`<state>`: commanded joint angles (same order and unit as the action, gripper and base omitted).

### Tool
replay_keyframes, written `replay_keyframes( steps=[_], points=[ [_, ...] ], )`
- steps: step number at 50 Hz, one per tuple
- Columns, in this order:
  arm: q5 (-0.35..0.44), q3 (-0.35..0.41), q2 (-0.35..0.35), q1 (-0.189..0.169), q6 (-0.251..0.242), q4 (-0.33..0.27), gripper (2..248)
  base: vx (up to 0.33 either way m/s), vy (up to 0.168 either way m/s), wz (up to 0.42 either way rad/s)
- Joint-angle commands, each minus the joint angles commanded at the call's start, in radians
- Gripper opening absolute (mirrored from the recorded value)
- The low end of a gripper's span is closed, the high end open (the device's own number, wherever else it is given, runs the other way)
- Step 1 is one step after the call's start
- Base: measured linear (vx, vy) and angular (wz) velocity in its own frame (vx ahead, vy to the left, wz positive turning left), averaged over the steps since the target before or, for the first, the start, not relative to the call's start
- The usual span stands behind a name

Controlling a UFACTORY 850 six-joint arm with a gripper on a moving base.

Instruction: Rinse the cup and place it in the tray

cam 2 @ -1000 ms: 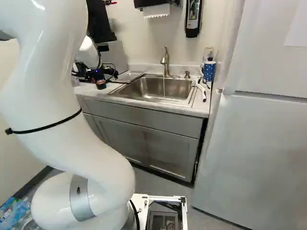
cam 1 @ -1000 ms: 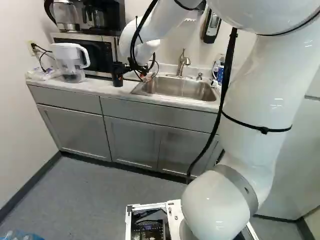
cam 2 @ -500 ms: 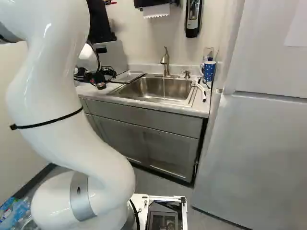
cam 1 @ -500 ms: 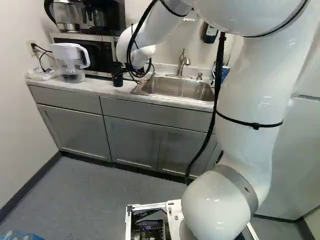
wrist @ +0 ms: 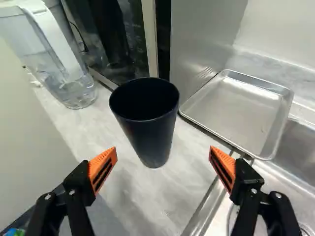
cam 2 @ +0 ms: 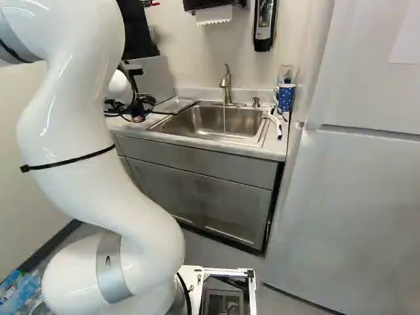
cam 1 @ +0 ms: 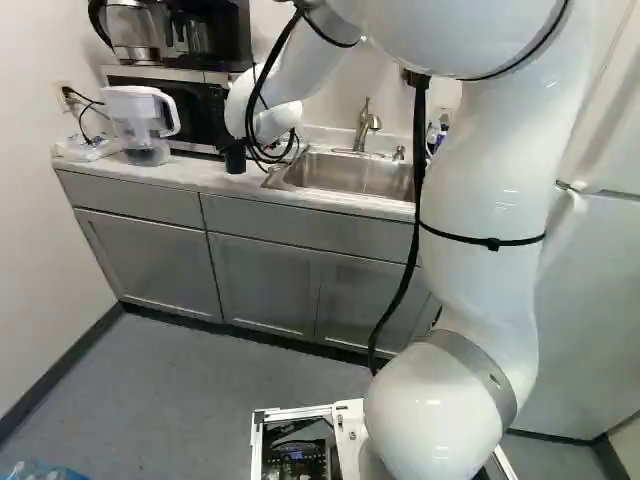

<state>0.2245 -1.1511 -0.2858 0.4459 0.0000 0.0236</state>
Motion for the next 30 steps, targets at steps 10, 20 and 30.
replay_keyframes(
  steps=[10,20,30],
  points=[
    [0.062,-0.004,-0.022,0.007,0.0,0.0,247,0.0,0.0,0.0],
    [0.125,-0.007,-0.044,0.013,0.0,0.0,247,0.0,0.0,0.0],
    [0.187,-0.007,-0.063,0.017,0.0,0.0,247,0.0,0.0,0.0]
  ],
)
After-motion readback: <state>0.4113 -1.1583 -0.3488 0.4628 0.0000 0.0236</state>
